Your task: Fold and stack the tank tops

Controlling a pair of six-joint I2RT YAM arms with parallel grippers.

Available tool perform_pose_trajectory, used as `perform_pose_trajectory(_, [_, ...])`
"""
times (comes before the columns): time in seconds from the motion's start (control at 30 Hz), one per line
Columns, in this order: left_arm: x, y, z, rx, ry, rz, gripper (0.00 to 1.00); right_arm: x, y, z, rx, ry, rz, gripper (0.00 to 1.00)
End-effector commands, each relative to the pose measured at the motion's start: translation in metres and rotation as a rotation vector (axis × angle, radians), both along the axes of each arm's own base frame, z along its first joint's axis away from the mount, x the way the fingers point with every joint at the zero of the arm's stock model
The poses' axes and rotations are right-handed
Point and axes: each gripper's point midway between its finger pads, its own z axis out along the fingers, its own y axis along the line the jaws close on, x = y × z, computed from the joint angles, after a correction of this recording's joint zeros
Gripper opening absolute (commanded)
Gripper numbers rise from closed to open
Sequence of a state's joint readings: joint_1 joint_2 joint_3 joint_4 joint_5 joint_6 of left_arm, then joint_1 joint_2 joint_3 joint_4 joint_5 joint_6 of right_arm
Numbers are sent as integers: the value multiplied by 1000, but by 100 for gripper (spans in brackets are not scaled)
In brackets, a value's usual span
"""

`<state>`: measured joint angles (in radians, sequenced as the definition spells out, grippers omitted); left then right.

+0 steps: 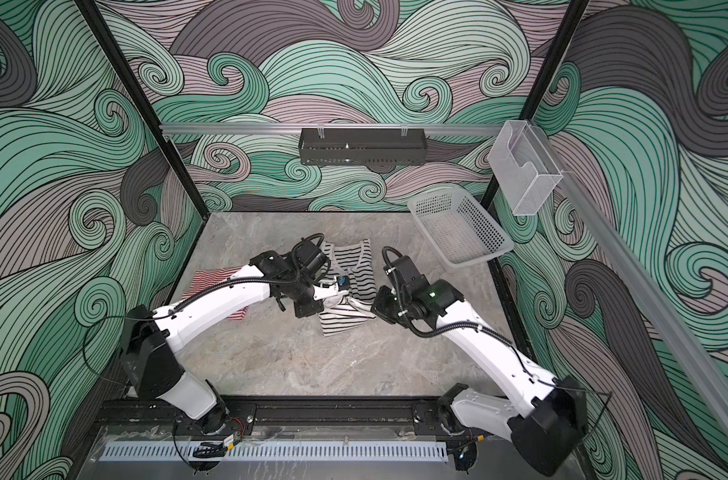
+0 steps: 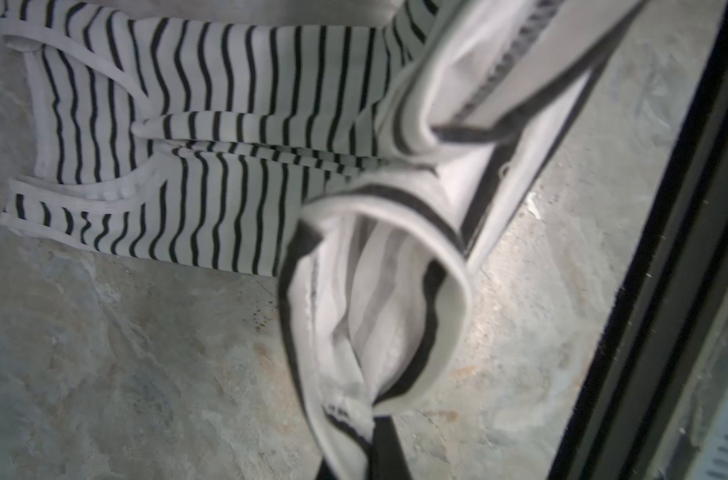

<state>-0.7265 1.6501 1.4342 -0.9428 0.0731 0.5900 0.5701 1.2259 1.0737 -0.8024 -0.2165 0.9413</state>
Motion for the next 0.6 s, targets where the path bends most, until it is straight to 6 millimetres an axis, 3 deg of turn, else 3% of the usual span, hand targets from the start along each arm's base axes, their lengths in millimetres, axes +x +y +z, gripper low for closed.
perform_pose_trajectory(0.0, [36,0,-2,3,-31,23,0,23,0,-1,2,9,49,0])
perform_pose_trajectory(0.13, [65,-1,-19,20,-4,61,0,56,3,-15,20,42,52,0])
perform_pose_trajectory(0.33, [95,4,-49,28,28,117,0,88,6,-44,19,89,50,0])
perform_pose_trajectory(0.57, [103,4,-71,45,80,140,0,113,1,-74,34,135,31,0])
